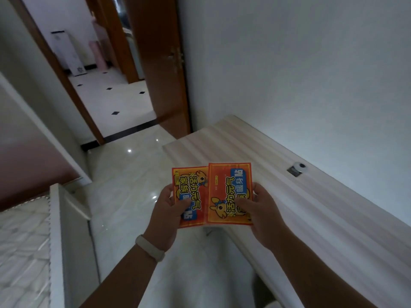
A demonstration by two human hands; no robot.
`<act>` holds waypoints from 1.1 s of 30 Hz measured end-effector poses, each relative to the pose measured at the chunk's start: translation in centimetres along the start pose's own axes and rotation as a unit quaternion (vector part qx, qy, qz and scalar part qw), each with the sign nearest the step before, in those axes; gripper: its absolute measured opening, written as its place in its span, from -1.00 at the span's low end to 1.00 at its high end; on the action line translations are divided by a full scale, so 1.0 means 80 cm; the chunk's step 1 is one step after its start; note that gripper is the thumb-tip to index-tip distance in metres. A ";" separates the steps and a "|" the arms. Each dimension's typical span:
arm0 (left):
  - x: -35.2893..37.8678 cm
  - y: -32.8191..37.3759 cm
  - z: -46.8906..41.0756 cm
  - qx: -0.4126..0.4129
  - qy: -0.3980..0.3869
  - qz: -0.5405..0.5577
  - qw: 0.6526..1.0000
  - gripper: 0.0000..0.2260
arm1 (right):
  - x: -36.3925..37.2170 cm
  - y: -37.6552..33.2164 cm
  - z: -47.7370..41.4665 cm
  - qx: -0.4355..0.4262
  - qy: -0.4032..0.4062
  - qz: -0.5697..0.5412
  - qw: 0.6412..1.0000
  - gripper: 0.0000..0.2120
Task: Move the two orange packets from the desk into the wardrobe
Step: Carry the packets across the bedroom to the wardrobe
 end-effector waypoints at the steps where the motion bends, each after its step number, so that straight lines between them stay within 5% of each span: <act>1: -0.032 0.008 -0.003 0.004 0.009 0.006 1.000 -0.71 | 0.027 0.004 -0.016 0.003 -0.009 0.004 1.000 -0.72; 14: -0.370 0.083 0.000 0.051 0.154 0.072 0.984 -0.71 | 0.336 0.045 -0.192 0.026 -0.130 0.059 0.989 -0.70; 33: -0.576 0.139 -0.079 0.087 0.347 0.092 0.929 -0.76 | 0.538 0.082 -0.458 0.106 -0.279 0.033 0.954 -0.69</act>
Point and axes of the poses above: each hand's wrist, its own z-axis away from the middle knuckle, its own x-axis out of the palm, y = z × x, the point moved 6 cm from there along -z, towards the middle knuckle, and after that the axes turned 12 degrees about -y, right-handed, at the moved point
